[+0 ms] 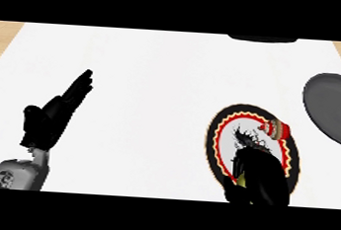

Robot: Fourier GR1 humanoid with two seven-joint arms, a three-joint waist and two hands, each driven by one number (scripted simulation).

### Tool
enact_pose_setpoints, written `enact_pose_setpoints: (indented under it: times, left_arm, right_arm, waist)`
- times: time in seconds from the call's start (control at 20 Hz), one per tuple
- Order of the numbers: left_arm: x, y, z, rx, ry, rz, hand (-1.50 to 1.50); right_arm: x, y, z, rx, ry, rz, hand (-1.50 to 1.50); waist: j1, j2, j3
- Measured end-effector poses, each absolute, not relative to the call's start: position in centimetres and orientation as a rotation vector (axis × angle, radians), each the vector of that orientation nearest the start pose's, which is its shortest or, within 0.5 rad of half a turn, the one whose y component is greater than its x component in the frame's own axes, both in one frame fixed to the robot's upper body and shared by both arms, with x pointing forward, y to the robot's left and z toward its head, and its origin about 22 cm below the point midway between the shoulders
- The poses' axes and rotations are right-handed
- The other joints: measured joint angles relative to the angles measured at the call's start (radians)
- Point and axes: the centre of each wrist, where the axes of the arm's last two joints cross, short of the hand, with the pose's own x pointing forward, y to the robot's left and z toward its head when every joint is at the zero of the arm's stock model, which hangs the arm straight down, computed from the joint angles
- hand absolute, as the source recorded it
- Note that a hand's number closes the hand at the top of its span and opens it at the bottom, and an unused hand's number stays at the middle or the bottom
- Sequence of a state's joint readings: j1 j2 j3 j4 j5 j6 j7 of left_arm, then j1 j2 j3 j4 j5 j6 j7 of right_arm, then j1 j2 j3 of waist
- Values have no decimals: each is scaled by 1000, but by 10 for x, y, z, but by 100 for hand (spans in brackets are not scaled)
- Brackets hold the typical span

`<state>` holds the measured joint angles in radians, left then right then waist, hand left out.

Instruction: Pick the lemon from the plate and place it in the pan

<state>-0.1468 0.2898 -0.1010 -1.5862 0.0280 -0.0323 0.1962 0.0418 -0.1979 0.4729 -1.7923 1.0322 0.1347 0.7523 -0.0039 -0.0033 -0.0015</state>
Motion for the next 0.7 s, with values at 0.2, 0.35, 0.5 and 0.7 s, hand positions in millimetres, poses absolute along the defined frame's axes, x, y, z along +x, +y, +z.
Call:
enact_pose_setpoints:
  times: [0.2, 0.35, 0.5, 0.7]
  left_arm:
    - [272, 254, 49, 102, -1494, -344, 0]
    - [269, 253, 49, 108, -1495, -337, 0]
    - [269, 256, 50, 105, -1497, -336, 0]
    - [272, 256, 50, 99, -1502, -341, 0]
  right_arm:
    - [180, -177, 59, -922, -1088, 992, 150]
    - [165, -183, 84, -997, -1194, 979, 150]
    - [156, -190, 106, -1092, -1318, 930, 150]
    - [147, -200, 126, -1153, -1426, 832, 150]
  waist:
    - [-4, 0, 1]
    - [-8, -1, 1]
    - [-9, -2, 1]
    - [-7, 0, 1]
